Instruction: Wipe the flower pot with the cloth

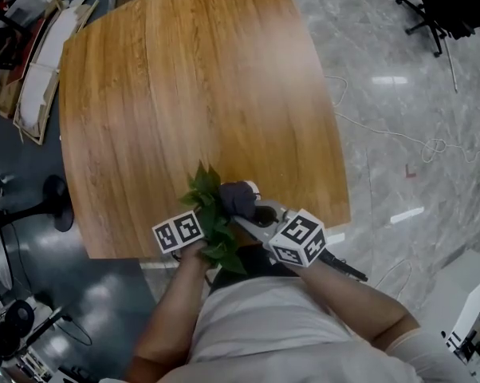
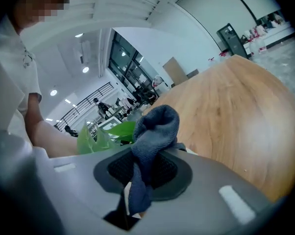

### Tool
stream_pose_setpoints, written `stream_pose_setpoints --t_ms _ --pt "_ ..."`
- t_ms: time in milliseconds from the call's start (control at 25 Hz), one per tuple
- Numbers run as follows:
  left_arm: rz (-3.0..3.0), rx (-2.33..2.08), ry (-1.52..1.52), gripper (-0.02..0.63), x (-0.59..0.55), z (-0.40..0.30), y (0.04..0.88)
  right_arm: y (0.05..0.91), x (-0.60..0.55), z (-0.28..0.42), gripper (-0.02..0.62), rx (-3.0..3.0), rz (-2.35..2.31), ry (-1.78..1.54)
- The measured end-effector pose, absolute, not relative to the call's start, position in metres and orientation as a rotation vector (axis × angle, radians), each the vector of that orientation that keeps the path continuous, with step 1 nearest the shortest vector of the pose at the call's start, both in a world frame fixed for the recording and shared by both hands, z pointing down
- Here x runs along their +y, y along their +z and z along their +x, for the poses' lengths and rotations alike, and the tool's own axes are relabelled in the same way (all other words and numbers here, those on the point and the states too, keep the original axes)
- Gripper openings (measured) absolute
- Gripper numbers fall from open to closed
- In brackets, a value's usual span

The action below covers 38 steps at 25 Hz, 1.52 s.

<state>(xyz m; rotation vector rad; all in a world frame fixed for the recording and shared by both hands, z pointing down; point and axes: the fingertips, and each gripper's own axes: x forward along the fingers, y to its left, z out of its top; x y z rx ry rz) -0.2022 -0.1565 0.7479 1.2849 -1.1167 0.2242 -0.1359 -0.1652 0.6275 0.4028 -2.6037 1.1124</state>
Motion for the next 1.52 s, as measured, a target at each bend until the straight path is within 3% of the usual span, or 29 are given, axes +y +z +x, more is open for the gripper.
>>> stream_pose_setpoints --t_ms 240,600,840,960,1240,1520 --pt "1.235 -1.102 0.142 0.017 -0.157 -0.201 0.749 0.687 -0.198 -0.079 0.063 -2.467 0.688 1.132" --pt "1.144 -1.102 0.077 0.017 -0.152 -0.202 0.747 0.625 -0.15 -0.142 0.063 -2.616 0.424 1.162" --pt "1.176 -1.104 0.082 0.017 -0.157 -0.205 0.747 0.693 -0.177 -0.081 0.063 -2.456 0.662 1.238" --pt "1.229 -1.113 0.131 0.017 -0.161 -0.204 0.745 0.706 -0.185 -0.066 0.063 -2.392 0.725 1.29" --pt "1.486 -1.161 0.429 0.017 -0.171 -0.202 0.726 0.618 -0.189 -0.124 0.063 -2.634 0.461 1.249" --pt "1.68 -1.187 0.588 0.017 -0.186 -0.201 0.712 0.709 -0.204 -0.071 0.063 -2.391 0.666 1.429"
